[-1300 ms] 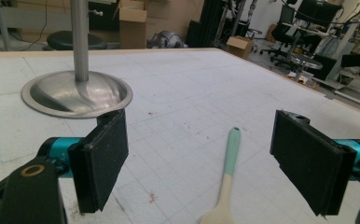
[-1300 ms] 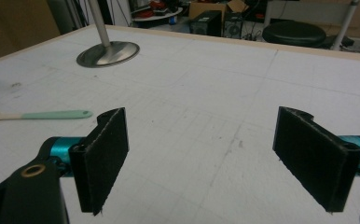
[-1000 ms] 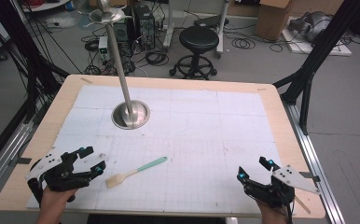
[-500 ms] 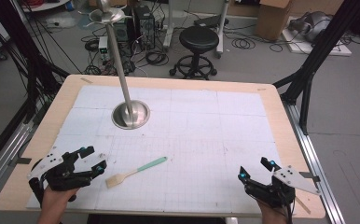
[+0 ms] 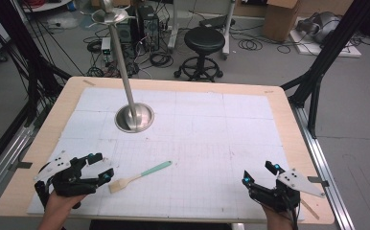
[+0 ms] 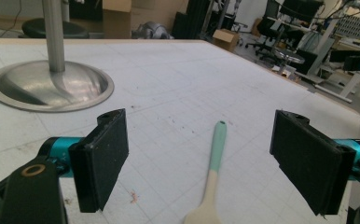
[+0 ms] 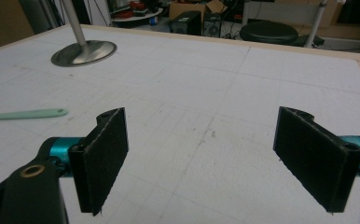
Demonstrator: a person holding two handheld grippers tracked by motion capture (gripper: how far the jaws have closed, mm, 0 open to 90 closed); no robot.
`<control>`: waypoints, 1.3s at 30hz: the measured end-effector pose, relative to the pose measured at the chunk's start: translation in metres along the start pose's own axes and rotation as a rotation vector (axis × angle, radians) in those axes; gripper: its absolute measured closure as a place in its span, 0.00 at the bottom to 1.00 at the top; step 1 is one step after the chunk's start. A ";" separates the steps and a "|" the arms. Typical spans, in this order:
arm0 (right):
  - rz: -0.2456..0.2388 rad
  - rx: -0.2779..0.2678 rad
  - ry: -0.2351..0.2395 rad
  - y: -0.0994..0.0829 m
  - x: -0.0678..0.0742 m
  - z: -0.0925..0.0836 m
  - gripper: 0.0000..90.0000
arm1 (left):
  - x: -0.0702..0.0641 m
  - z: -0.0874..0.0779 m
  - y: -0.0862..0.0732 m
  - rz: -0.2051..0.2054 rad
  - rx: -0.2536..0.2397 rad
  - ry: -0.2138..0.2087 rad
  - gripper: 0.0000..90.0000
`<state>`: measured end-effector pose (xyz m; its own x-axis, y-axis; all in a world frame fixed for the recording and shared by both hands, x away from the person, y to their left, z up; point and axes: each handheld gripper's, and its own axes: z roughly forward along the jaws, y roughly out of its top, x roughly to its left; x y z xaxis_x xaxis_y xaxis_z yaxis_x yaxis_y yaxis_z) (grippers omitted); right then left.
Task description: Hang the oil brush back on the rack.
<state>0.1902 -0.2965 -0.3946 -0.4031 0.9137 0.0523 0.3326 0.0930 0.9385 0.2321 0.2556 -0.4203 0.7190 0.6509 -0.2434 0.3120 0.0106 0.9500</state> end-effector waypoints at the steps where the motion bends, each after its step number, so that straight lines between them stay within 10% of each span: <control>1: -0.012 0.004 0.002 0.000 0.000 0.000 0.19 | -0.002 0.001 0.000 -0.002 -0.002 -0.003 0.22; 22: -0.018 0.026 0.008 -0.003 0.005 -0.003 0.19 | -0.007 0.050 -0.007 0.165 0.341 -0.073 0.50; 39: -0.016 0.033 0.009 -0.003 0.006 -0.003 0.19 | -0.014 0.088 -0.010 0.212 0.517 -0.110 0.65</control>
<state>0.1844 -0.2924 -0.3964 -0.4164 0.9083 0.0404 0.3539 0.1210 0.9274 0.2739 0.1796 -0.4439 0.8510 0.5151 -0.1028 0.3972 -0.5031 0.7675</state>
